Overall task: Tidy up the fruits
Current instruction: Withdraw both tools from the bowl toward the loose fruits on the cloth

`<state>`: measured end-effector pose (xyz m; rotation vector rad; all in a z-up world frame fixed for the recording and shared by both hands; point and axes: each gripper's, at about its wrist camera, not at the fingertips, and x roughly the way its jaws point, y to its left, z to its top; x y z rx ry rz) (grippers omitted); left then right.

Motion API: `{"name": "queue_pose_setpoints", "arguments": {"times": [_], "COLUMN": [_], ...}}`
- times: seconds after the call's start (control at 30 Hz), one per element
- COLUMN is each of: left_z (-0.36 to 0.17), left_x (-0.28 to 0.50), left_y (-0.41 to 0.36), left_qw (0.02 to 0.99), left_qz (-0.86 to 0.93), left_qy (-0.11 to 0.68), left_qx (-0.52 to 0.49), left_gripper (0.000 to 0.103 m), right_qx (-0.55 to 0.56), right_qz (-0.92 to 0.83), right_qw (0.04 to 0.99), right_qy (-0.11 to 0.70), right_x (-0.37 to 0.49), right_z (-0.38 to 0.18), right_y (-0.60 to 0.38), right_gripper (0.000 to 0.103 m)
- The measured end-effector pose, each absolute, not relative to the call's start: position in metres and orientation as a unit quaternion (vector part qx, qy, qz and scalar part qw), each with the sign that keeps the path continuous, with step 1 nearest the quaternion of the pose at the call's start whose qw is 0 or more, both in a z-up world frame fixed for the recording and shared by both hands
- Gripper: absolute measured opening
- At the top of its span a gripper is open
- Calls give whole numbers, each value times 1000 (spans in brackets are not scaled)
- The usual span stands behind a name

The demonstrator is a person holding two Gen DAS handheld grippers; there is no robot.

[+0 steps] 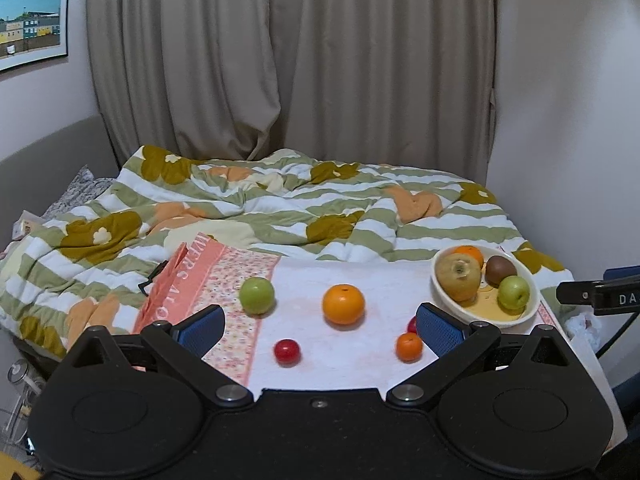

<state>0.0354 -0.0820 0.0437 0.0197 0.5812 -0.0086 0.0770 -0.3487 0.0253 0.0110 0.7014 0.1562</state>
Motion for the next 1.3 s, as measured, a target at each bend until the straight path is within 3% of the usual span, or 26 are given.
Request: {"name": "queue_pose_setpoints", "arguments": {"times": [0.5,0.83,0.9,1.07,1.2,1.3], "left_z": [18,-25,-36,-63,-81,-93], "left_x": [76,126,135,157,172,179], "left_y": [9,21,18,7,1,-3], "left_qw": [944,920,915,902,889,882], "left_qz": [-114,-165,-175,-188,-203,-212], "left_qy": [307,348,356,378,396,406], "left_qx": [38,67,74,94,104,110], "left_gripper": [102,100,93,87,74,73], "right_qx": [68,85,80,74,70,67], "right_qz": [-52,-88,-89,-87,-89,-87], "right_qw": [927,912,911,903,897,896], "right_qy": [365,391,395,414,426,431], "right_x": [52,63,68,80,86,89], "right_z": [-1,-43,-53,-75,-89,-96], "right_y": [-260,-220,-215,-208,-208,-207], "right_gripper": [103,103,103,103,103,103]}}
